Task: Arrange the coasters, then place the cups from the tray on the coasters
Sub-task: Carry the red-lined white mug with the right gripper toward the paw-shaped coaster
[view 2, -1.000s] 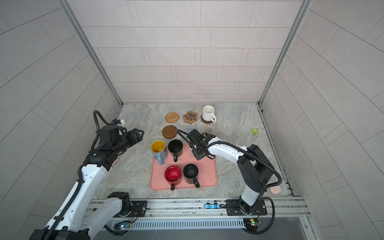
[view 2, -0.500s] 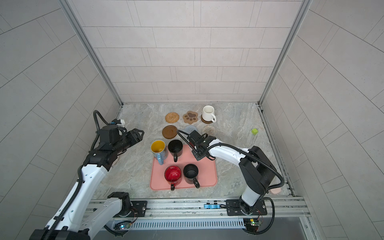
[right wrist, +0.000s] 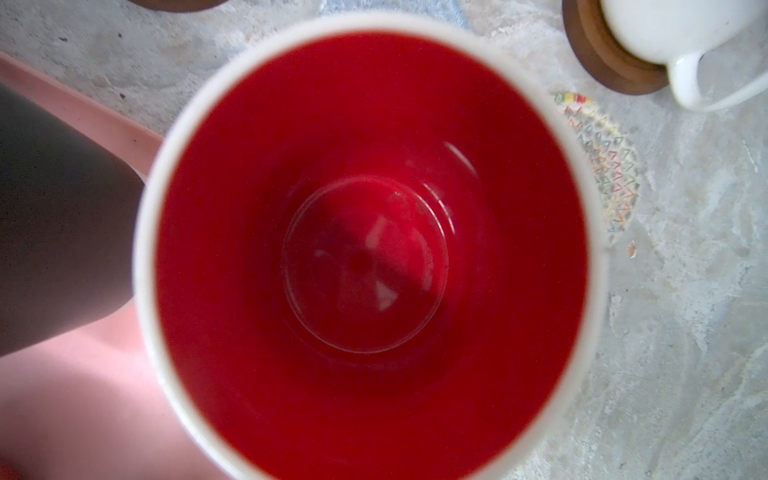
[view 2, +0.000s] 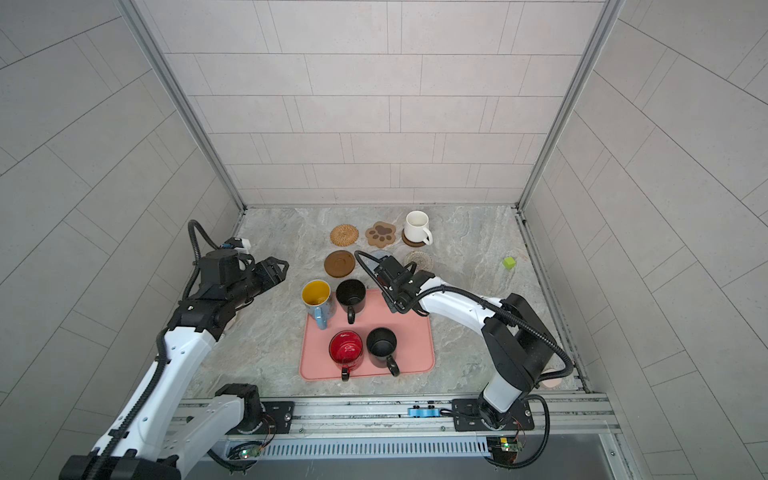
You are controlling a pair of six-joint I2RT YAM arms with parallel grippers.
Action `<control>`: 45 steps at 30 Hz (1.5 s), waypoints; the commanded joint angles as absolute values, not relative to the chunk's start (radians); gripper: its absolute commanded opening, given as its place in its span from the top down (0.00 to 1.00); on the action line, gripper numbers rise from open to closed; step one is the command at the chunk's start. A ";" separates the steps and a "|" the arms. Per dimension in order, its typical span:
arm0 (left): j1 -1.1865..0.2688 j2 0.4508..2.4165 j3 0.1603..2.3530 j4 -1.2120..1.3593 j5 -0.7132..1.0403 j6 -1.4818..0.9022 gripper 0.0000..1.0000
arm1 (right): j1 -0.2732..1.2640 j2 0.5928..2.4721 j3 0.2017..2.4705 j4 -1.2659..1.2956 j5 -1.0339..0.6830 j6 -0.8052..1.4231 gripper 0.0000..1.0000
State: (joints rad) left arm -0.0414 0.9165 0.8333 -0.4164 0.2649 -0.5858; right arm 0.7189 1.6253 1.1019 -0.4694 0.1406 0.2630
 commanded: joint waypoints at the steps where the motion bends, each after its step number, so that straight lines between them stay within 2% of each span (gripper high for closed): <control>1: -0.038 0.916 0.864 -0.403 0.264 -0.574 0.31 | 0.716 1.628 1.167 -0.416 0.178 0.260 0.98; 25: -0.037 0.936 0.873 -0.393 0.256 -0.563 0.31 | 0.586 1.897 1.507 -0.470 0.070 0.151 0.98; 45: -0.036 0.982 0.880 -0.366 0.252 -0.565 0.31 | 0.490 2.196 1.913 -0.598 0.009 0.075 0.99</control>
State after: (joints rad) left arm -0.0410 0.9783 0.8471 -0.3901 0.2634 -0.5755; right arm 0.4984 2.1872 1.8538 -0.6048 0.0078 0.0933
